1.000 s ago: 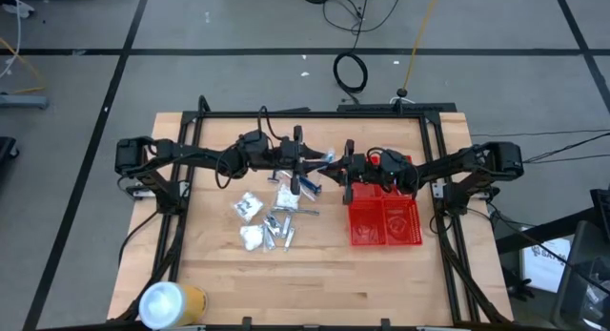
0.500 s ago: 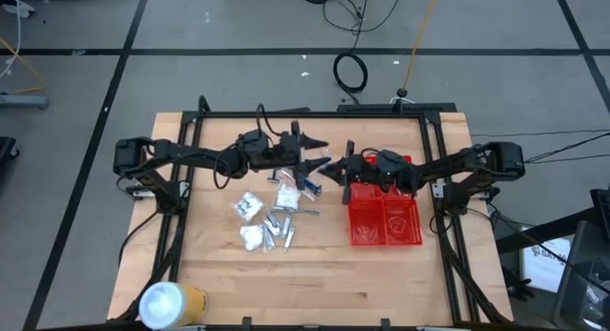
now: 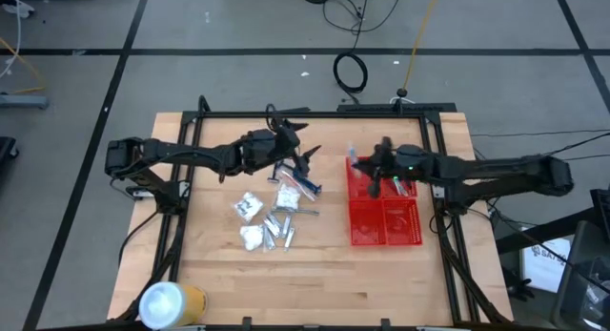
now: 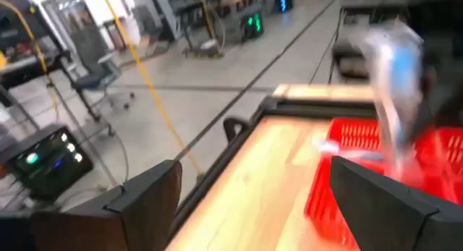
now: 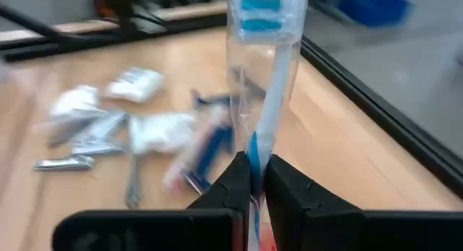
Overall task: Pick & Place Travel size toiletries
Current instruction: Put the blue toothbrush into the top right red bin
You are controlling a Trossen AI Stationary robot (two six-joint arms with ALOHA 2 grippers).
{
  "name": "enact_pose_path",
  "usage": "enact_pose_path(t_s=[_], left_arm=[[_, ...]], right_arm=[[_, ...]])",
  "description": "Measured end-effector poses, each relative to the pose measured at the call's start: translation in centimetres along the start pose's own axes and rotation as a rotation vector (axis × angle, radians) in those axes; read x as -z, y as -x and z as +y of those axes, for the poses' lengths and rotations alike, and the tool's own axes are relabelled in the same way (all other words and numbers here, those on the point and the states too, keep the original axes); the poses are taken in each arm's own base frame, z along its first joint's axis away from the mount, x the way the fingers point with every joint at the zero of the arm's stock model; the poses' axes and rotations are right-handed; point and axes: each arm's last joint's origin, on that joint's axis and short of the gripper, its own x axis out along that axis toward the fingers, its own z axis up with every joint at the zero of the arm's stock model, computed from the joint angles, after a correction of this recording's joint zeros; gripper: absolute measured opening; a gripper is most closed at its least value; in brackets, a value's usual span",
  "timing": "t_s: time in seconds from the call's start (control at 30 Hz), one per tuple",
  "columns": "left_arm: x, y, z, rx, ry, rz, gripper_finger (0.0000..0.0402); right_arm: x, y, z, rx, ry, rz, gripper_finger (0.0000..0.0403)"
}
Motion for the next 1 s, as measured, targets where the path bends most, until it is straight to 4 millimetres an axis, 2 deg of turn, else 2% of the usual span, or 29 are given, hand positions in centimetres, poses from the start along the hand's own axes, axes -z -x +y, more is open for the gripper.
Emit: enact_pose_path(t_s=[0.17,0.33,0.47,0.63,1.0], left_arm=[[1.1,-0.1,0.1,0.002,0.023,0.101,0.0338],[1.5,-0.2,0.3,-0.005,0.054,0.133,0.0324],[1.6,-0.2,0.6,-0.014,0.075,0.140,0.0312],[1.6,-0.3,0.7,-0.017,0.078,0.139,0.0301],[1.6,-0.3,0.7,-0.016,0.083,0.140,0.0300]], right_arm=[[1.4,2.8,-0.8,0.101,-0.113,0.139,0.0020],[3.3,4.0,-1.4,0.218,-0.187,0.314,0.0017],[4.4,4.5,-1.7,0.286,-0.233,0.414,0.0020],[4.9,4.8,-2.0,0.371,-0.264,0.457,0.0018],[7.3,4.5,-2.2,0.405,-0.303,0.523,0.0019]])
